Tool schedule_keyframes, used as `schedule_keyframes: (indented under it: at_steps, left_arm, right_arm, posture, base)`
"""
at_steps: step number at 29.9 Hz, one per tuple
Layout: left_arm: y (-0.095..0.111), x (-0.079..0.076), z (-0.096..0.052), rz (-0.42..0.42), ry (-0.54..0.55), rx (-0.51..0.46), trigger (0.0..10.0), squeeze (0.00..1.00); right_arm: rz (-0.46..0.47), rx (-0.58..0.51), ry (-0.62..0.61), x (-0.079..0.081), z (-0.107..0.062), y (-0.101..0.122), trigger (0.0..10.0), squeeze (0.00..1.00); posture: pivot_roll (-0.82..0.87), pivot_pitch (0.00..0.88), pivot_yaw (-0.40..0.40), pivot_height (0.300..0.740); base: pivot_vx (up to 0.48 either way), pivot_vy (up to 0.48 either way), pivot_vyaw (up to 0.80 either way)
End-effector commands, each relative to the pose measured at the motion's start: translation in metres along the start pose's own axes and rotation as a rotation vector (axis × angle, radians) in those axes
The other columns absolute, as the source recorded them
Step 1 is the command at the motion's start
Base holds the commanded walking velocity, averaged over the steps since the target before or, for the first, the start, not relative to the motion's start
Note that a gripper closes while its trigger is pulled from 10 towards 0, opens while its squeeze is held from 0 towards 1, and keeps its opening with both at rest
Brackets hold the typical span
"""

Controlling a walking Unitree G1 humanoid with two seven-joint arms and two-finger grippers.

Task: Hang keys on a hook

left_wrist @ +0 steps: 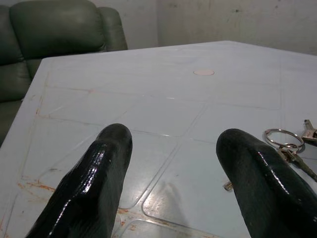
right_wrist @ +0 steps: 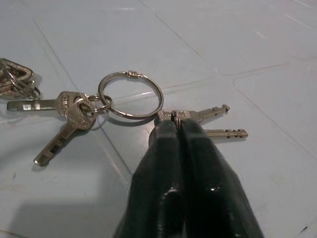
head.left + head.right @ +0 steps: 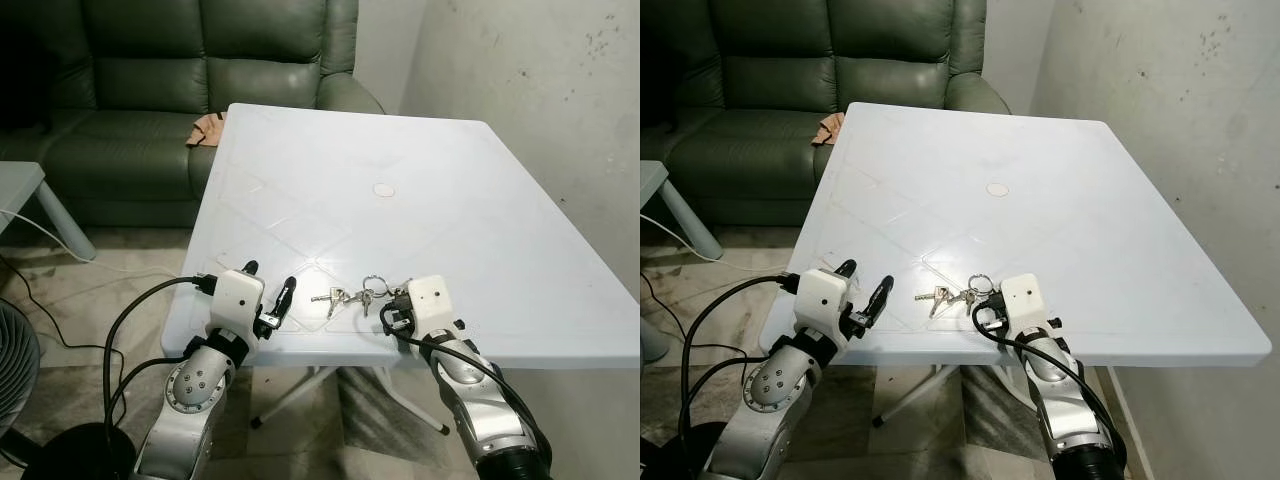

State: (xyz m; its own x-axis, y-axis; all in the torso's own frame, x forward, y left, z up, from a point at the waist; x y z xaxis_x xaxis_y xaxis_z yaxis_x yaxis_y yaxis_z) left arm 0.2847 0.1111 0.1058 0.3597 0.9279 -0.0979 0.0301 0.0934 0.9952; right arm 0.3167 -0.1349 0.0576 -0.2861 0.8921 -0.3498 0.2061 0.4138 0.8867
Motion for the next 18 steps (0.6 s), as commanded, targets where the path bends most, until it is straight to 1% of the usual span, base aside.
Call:
schedule_keyframes:
  at_steps: [1, 6, 9, 10, 12, 14, 16, 17, 18]
  left_arm:
    - [0.006, 0.000, 0.001, 0.016, -0.007, -0.020, 10.0, 0.00]
    - [0.008, 0.002, 0.002, 0.022, 0.007, -0.028, 10.0, 0.00]
    - [0.011, 0.006, 0.003, 0.007, 0.024, -0.045, 10.0, 0.00]
    - [0.013, 0.008, 0.004, -0.005, 0.036, -0.053, 10.0, 0.00]
    - [0.021, 0.015, 0.006, -0.047, 0.075, -0.085, 10.0, 0.00]
    - [0.027, 0.020, 0.007, -0.066, 0.104, -0.110, 10.0, 0.00]
    - [0.033, 0.025, 0.008, -0.092, 0.124, -0.134, 10.0, 0.00]
    - [0.041, 0.033, 0.009, -0.092, 0.159, -0.158, 10.0, 0.00]
    - [0.047, 0.038, 0.009, -0.084, 0.178, -0.169, 10.0, 0.00]
  right_arm:
    - [-0.001, -0.034, -0.030, -0.006, 0.000, 0.007, 0.0, 0.00]
    - [0.025, -0.084, -0.036, -0.008, 0.000, 0.014, 0.0, 0.00]
    - [0.035, -0.117, -0.057, -0.011, 0.000, 0.019, 0.0, 0.00]
    - [0.055, -0.135, -0.054, -0.012, 0.000, 0.022, 0.0, 0.00]
    - [0.103, -0.194, -0.062, -0.017, -0.001, 0.030, 0.0, 0.00]
    - [0.137, -0.225, -0.068, -0.021, -0.001, 0.036, 0.0, 0.00]
    - [0.150, -0.233, -0.084, -0.024, 0.001, 0.039, 0.0, 0.00]
    - [0.154, -0.262, -0.094, -0.028, 0.002, 0.046, 0.0, 0.00]
    - [0.166, -0.273, -0.103, -0.031, 0.003, 0.049, 0.0, 0.00]
  posture:
    - [-0.08, 0.000, -0.064, 0.740]
    - [-0.08, 0.000, -0.065, 0.740]
    - [-0.08, 0.000, -0.065, 0.740]
    - [-0.08, 0.000, -0.065, 0.740]
    - [-0.08, 0.000, -0.065, 0.740]
    - [-0.08, 0.000, -0.065, 0.740]
    - [-0.07, 0.000, -0.067, 0.740]
    - [-0.07, 0.000, -0.067, 0.740]
    - [-0.08, 0.000, -0.066, 0.740]
  base:
    - [0.000, 0.000, 0.00]
    - [0.000, 0.000, 0.00]
    - [0.000, 0.000, 0.00]
    - [0.000, 0.000, 0.00]
    - [0.000, 0.000, 0.00]
    - [0.000, 0.000, 0.00]
    - [0.000, 0.000, 0.00]
    - [0.000, 0.000, 0.00]
    - [0.000, 0.000, 0.00]
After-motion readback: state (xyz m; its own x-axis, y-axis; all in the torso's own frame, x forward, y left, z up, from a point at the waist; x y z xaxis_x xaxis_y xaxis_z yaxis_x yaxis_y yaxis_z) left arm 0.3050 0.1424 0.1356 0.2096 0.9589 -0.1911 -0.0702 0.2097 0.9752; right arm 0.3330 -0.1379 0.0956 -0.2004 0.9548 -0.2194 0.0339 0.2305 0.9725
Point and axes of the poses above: a point about 5 cm out from each wrist's last joint towards the gripper, its own z axis pointing out of the wrist towards the gripper, its own y axis along the axis of the wrist's last joint, x = y × z, the point moved 2 cm from there along z, pointing out of the wrist towards the gripper, and after that the axes turned 12 degrees about -z, right-handed, at the moved point
